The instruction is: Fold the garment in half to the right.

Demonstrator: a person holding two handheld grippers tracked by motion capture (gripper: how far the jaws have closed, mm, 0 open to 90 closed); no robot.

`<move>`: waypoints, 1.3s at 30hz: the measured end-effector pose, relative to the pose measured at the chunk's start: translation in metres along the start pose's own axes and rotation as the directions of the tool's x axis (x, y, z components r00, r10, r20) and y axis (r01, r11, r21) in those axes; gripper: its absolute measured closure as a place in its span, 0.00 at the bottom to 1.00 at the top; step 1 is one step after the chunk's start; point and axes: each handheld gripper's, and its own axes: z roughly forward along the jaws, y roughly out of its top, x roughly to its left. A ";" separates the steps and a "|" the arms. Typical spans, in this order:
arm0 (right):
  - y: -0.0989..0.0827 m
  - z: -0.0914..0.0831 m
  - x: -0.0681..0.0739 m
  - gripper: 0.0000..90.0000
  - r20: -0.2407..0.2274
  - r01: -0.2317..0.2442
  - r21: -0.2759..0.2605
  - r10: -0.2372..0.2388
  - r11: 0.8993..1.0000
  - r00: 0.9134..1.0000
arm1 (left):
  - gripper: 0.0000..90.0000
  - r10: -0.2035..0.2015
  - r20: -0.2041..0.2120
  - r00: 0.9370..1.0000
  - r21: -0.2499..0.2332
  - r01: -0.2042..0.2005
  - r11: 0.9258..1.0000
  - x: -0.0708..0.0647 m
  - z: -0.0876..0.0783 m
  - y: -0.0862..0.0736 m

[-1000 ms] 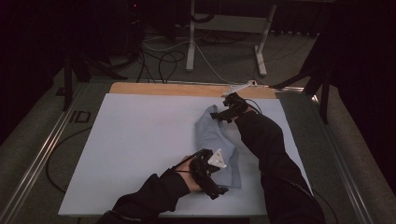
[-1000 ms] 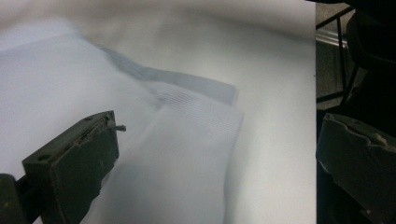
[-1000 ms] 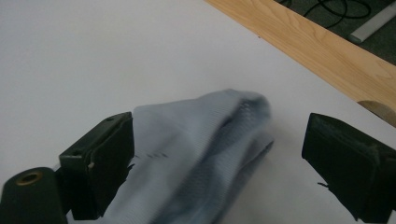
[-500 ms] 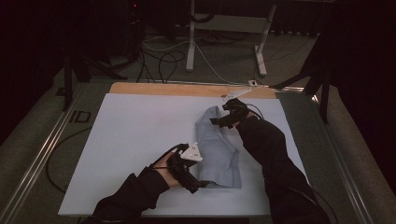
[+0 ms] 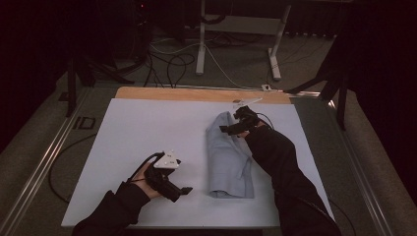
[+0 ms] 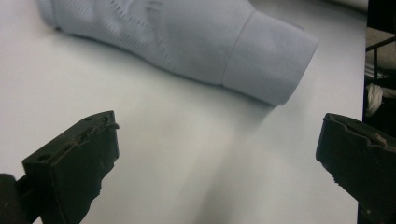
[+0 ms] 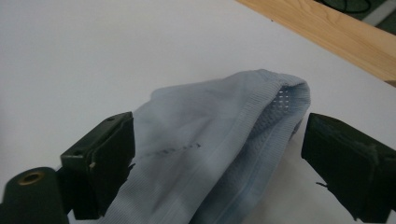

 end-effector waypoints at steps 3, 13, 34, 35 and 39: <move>-0.001 0.007 -0.003 0.17 0.017 -0.017 0.006 0.017 1.000 1.000 | 0.00 -0.016 -0.012 1.000 -0.007 0.016 1.000 0.003 -0.005 -0.007; -0.012 0.023 -0.007 0.91 0.063 -0.022 0.111 0.015 0.994 0.998 | 0.00 -0.076 -0.052 0.996 -0.018 0.075 0.997 0.007 -0.022 -0.035; -0.019 0.021 -0.030 0.85 0.073 -0.052 0.103 0.045 0.993 0.996 | 0.00 -0.150 -0.178 0.973 -0.202 0.113 0.973 0.022 -0.057 -0.067; -0.019 0.022 -0.030 0.83 0.082 -0.054 0.110 0.046 0.992 0.996 | 0.00 -0.155 -0.184 0.971 -0.207 0.116 0.972 0.023 -0.059 -0.069; -0.022 0.028 -0.030 0.76 0.104 -0.050 0.137 0.036 0.989 0.994 | 0.00 -0.158 -0.207 0.966 -0.203 0.115 0.972 0.024 -0.062 -0.075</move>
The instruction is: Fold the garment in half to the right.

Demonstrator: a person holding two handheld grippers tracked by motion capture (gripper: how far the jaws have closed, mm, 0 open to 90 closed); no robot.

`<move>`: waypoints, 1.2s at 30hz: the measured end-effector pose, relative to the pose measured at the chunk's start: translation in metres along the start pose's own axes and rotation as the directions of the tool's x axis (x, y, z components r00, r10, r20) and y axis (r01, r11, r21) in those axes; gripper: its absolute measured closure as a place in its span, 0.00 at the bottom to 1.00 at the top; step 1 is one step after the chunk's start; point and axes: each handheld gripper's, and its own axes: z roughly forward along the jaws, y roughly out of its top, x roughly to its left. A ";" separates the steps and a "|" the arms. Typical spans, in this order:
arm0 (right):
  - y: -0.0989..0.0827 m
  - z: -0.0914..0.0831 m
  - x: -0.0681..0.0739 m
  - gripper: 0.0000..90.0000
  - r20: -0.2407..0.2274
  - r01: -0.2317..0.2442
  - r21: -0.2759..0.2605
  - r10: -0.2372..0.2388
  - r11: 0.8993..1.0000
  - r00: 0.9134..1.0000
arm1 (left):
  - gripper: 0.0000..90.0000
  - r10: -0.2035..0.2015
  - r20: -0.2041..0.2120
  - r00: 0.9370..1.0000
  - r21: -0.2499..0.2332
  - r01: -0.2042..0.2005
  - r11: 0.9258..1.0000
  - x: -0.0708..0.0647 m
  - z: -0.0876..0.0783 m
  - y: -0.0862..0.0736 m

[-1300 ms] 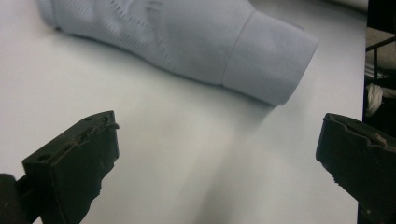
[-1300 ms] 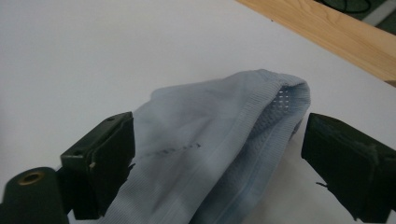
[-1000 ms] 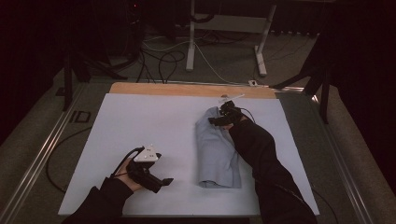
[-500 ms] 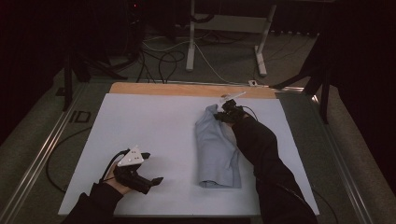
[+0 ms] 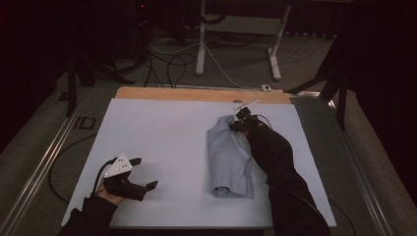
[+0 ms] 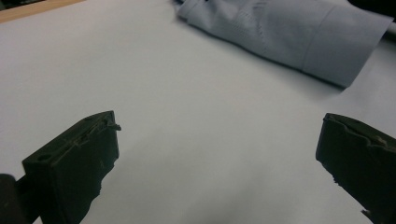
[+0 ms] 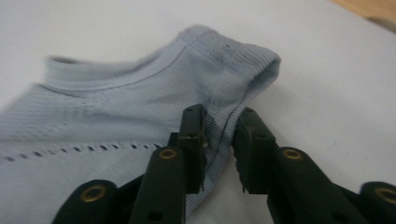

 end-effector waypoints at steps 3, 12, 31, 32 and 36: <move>0.001 0.000 -0.001 0.64 0.028 -0.013 0.006 0.013 1.000 1.000 | 0.00 -0.008 -0.007 1.000 -0.006 0.008 1.000 0.003 -0.004 -0.004; 0.008 -0.013 0.002 0.25 -0.010 -0.025 -0.027 0.025 0.999 1.000 | 0.00 -0.027 -0.013 1.000 -0.017 0.027 1.000 0.007 -0.005 -0.008; -0.002 -0.079 0.055 0.15 -0.111 0.069 -0.137 -0.085 0.988 0.990 | 0.00 -0.038 -0.021 0.999 -0.027 0.038 0.999 0.013 -0.007 -0.012; -0.006 -0.085 0.061 0.15 -0.114 0.081 -0.145 -0.098 0.986 0.989 | 0.00 -0.040 -0.023 0.999 -0.031 0.039 0.999 0.014 -0.007 -0.012; -0.016 -0.097 0.074 0.15 -0.141 0.088 -0.181 -0.115 0.980 0.983 | 0.00 -0.034 -0.027 0.999 -0.031 0.033 0.999 0.014 -0.008 -0.012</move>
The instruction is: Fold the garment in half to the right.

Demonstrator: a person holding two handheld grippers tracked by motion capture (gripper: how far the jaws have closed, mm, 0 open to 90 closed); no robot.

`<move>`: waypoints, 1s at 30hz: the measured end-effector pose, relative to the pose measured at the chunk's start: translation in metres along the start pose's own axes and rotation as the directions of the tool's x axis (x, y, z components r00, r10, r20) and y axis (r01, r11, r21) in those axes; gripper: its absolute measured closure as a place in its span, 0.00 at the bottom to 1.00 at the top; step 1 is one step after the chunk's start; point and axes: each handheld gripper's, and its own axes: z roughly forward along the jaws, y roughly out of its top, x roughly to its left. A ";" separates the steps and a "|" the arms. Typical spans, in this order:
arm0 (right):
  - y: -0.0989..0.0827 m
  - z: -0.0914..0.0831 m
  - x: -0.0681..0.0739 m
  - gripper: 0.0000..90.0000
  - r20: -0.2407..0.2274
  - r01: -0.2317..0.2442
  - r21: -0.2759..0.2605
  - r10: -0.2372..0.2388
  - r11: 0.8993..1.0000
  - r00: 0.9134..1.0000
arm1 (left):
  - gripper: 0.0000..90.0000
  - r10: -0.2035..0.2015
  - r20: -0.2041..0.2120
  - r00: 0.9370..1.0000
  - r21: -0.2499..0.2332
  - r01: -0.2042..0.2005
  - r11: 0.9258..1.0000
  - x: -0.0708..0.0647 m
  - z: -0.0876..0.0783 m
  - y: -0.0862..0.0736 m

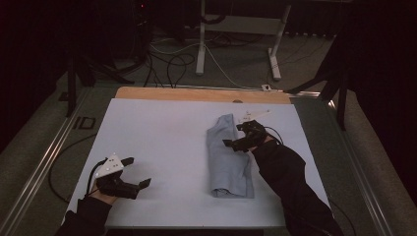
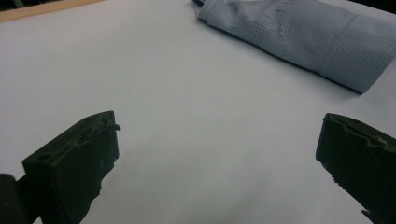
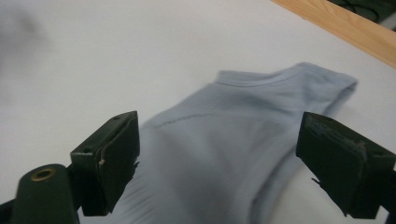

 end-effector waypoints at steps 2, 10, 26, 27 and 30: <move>-0.003 -0.005 0.007 0.15 -0.013 0.009 -0.009 -0.009 1.000 1.000 | 0.00 -0.007 -0.003 1.000 -0.004 0.007 1.000 0.001 0.000 0.000; -0.018 -0.021 0.028 0.15 -0.045 0.028 -0.059 -0.031 0.998 0.998 | 0.00 -0.004 -0.007 1.000 0.008 0.004 1.000 0.002 -0.002 -0.001; -0.079 -0.051 0.063 0.14 -0.073 0.002 -0.040 -0.005 0.999 0.997 | 0.00 -0.002 -0.008 1.000 0.018 0.002 1.000 0.002 -0.001 -0.001; -0.083 -0.053 0.064 0.17 -0.062 0.000 -0.038 -0.002 0.999 0.998 | 0.00 -0.002 -0.009 1.000 0.018 0.003 1.000 0.002 -0.001 -0.001; -0.098 -0.058 0.066 0.28 -0.046 -0.029 -0.038 0.027 0.999 0.999 | 0.00 -0.003 -0.009 1.000 0.020 0.003 1.000 0.002 0.000 -0.001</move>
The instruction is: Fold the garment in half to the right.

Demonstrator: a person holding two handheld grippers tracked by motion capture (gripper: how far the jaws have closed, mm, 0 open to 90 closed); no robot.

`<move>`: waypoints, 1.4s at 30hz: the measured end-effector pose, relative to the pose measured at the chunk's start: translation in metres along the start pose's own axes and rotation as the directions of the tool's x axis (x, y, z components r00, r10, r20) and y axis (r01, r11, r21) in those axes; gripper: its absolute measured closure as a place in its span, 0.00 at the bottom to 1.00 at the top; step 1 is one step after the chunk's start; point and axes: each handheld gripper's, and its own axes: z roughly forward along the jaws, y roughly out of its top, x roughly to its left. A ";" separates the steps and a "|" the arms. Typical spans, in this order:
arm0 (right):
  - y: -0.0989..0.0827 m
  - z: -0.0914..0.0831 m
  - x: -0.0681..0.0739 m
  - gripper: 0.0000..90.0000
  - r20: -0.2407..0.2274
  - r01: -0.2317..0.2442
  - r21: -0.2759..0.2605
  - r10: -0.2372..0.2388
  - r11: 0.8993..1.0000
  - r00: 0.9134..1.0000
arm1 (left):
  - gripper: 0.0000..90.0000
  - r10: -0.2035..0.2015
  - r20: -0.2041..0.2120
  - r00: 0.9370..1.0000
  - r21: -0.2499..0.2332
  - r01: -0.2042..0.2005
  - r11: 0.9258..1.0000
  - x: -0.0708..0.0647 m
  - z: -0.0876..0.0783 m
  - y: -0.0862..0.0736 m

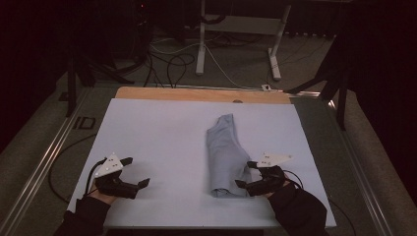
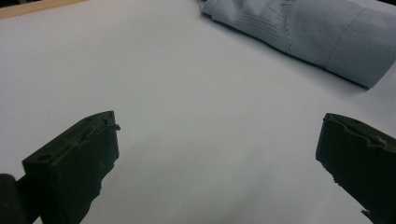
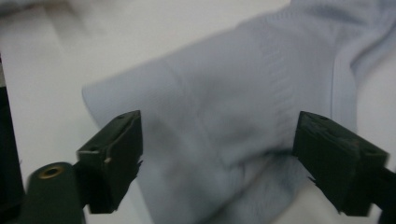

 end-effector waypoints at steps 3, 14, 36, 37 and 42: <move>-0.013 -0.002 0.000 0.34 0.008 -0.029 0.007 0.029 1.000 1.000 | 0.00 -0.002 -0.001 1.000 0.001 0.002 1.000 0.000 0.001 0.000; -0.028 0.013 -0.003 0.53 0.033 -0.099 0.065 0.097 0.993 0.995 | 0.00 -0.002 0.001 1.000 0.009 0.002 1.000 0.000 0.002 -0.001; -0.021 -0.011 -0.001 0.95 0.113 -0.084 0.063 0.076 0.994 0.991 | 0.00 0.002 -0.002 1.000 0.008 -0.002 1.000 -0.001 0.001 0.000; -0.023 -0.010 -0.002 0.95 0.115 -0.094 0.065 0.086 0.993 0.990 | 0.00 0.003 -0.003 1.000 0.009 -0.003 1.000 -0.001 0.001 0.000; -0.033 -0.009 -0.006 0.95 0.117 -0.128 0.103 0.116 0.986 0.986 | 0.00 0.001 -0.005 1.000 0.009 -0.001 1.000 0.000 0.001 0.000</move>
